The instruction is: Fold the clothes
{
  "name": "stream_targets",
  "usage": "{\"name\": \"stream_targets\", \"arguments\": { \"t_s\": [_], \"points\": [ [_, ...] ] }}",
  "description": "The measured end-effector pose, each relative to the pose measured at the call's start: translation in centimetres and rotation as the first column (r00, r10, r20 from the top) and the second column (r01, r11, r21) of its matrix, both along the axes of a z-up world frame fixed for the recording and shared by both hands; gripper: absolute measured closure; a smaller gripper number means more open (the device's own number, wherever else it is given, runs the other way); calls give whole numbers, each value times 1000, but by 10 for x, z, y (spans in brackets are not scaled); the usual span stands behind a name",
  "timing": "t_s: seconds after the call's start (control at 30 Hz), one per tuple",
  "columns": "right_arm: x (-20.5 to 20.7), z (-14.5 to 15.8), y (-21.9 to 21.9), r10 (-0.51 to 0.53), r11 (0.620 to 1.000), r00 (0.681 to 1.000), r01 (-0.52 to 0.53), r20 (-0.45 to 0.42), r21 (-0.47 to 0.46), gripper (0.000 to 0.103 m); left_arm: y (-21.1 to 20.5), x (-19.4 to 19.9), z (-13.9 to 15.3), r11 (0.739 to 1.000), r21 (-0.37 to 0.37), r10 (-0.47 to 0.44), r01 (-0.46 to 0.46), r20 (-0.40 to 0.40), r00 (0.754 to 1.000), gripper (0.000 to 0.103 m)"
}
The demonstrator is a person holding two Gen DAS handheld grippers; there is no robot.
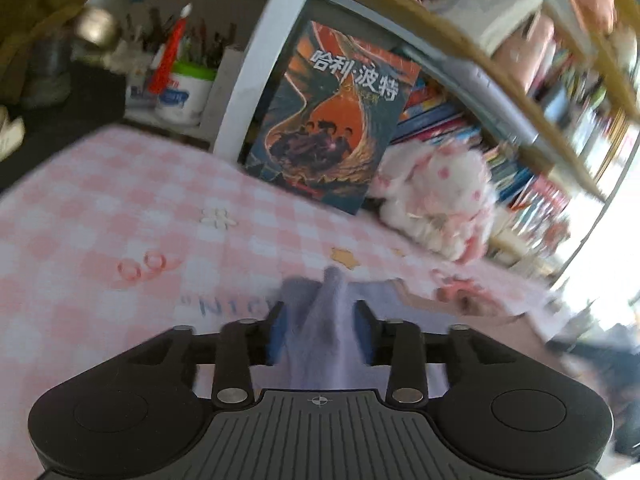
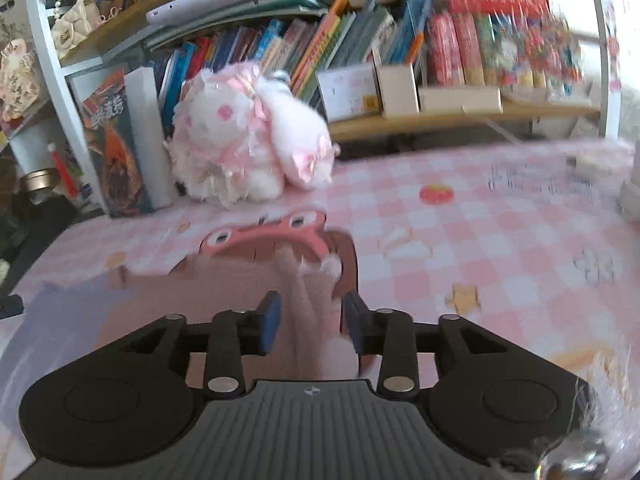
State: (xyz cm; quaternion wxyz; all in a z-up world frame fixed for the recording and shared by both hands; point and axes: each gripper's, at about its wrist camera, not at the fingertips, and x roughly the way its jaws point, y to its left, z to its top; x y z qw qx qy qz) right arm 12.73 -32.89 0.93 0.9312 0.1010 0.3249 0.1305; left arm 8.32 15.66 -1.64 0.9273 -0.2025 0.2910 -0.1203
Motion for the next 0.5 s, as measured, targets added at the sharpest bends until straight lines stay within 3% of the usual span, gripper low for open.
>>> {"name": "stream_targets", "arguments": {
  "t_s": [0.1, 0.23, 0.3, 0.37, 0.4, 0.5],
  "points": [
    [-10, -7, -8, 13, 999, 998, -11, -59, 36, 69, 2, -8, -9, 998, -49, -41, 38, -51, 998, 46],
    [-17, -11, -12, -2, 994, 996, 11, -86, 109, 69, -3, -10, -18, 998, -37, -52, 49, -83, 995, 49],
    [-19, -15, -13, -2, 987, 994, 20, -108, 162, 77, -4, -10, -20, 996, -68, -68, 62, -90, 994, 52],
    [-22, -18, -13, -1, 978, 992, 27, -126, 206, 82, -6, -12, -21, 994, -78, -78, 70, -106, 991, 64],
    [-26, -17, -10, 3, 980, 992, 21, -122, 198, 85, -7, -14, -21, 996, -55, -72, 66, -108, 992, 76],
    [-38, -14, -2, 14, 984, 994, 6, -112, 176, 88, -2, -23, -20, 998, -28, -55, 53, -102, 993, 82]
  ]
}}
